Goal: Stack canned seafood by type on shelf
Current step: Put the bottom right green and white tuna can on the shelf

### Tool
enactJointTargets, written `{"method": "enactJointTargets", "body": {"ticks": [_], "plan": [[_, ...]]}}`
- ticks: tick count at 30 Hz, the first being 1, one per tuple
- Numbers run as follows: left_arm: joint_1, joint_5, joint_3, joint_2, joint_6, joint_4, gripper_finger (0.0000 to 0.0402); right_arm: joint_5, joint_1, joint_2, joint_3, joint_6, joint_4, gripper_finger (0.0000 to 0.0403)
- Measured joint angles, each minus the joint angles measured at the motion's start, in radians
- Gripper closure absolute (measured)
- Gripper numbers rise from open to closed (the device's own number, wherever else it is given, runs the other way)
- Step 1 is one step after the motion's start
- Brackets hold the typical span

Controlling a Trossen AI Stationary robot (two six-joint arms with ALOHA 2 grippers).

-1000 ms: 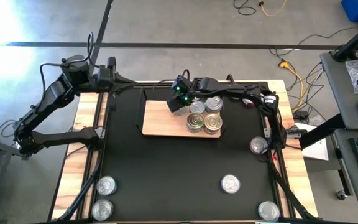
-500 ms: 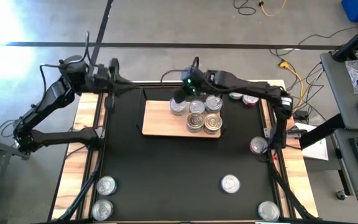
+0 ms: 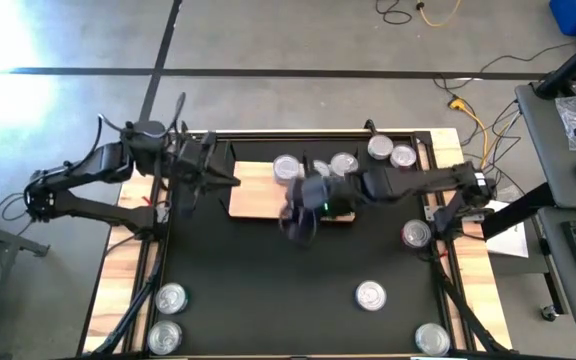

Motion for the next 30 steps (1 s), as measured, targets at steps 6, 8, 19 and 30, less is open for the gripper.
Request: {"method": "enactJointTargets", "body": {"ticks": [6,8,19,30], "plan": [[-0.143,-0.045,0.000,-0.001,-0.221,-0.048,0.0402,0.015,0.148,0.017,-0.001,0.191,-0.200,0.0369],[-0.215,-0.130,0.000,0.001,-0.254,-0.052,0.0402,0.014,0.214,0.024,-0.005,0.282,-0.257,0.0369],[-0.474,-0.439,0.000,0.075,-0.317,0.032,0.0402,0.147,0.607,0.026,-0.142,0.847,-0.283,0.0369],[-0.470,-0.439,0.000,0.211,-0.199,0.141,0.0402,-0.094,0.742,0.027,-0.323,1.280,-0.293,0.0369]]}}
